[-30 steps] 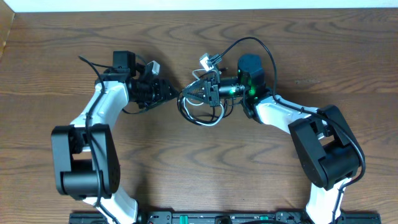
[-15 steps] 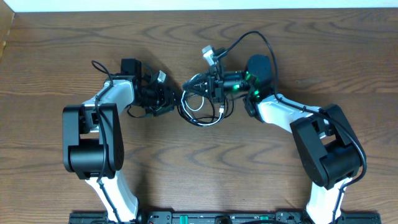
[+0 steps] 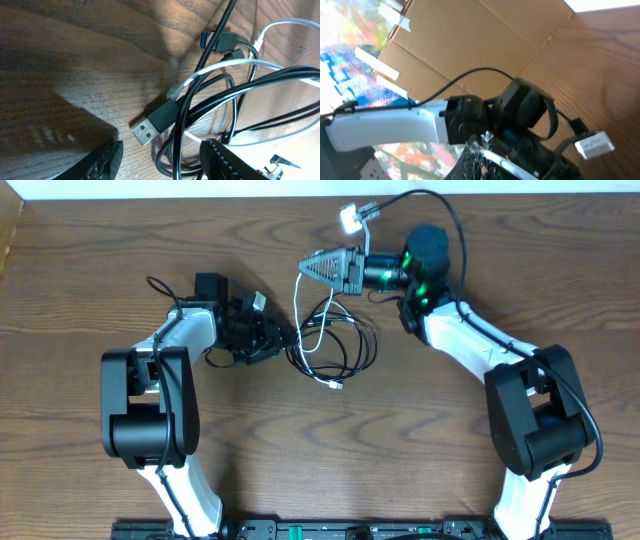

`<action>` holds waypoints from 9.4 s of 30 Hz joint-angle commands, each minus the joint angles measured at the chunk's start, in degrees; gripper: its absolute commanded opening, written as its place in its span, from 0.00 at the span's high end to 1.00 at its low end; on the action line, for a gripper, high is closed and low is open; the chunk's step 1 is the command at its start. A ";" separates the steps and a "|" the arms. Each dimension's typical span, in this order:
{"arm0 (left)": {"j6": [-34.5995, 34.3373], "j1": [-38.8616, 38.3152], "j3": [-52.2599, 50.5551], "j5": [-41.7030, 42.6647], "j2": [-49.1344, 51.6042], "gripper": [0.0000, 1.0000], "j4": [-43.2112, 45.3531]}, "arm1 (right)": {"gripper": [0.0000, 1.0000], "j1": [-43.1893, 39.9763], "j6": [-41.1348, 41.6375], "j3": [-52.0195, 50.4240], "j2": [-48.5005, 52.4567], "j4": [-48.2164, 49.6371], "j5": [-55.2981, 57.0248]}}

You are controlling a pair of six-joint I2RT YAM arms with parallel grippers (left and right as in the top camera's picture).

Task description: Untangle cables

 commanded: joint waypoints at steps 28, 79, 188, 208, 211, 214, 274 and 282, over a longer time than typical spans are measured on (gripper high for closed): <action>-0.55 -0.98 0.31 -8.50 -0.87 0.92 0.33 | 0.99 -0.74 -42.25 16.79 -25.09 -63.67 30.45; -1.86 -0.42 0.31 -8.52 -0.87 0.91 0.07 | 0.51 6.91 0.04 16.70 14.84 -51.32 16.79; 32.72 9.11 0.26 43.10 -1.14 0.93 -6.29 | 0.99 -2.89 -63.39 16.72 -30.51 -70.47 3.06; 32.28 7.17 0.28 37.90 -1.14 0.93 -6.23 | 0.99 -4.46 -41.48 16.72 -30.45 -31.95 25.55; 32.26 7.19 0.28 37.66 -1.14 0.93 -5.79 | 0.99 -4.50 -39.71 16.72 -30.45 -29.09 32.35; 29.77 7.17 0.28 33.99 -1.14 0.92 -4.44 | 0.99 -4.50 -39.54 16.72 -30.53 -23.45 34.14; 8.41 7.17 0.28 8.74 -1.14 0.35 -0.42 | 0.99 -4.44 -37.66 16.79 -35.17 -51.17 60.96; 8.41 7.17 0.28 8.74 -1.14 0.35 -0.42 | 0.99 -8.24 -41.68 16.79 -35.06 -74.51 72.04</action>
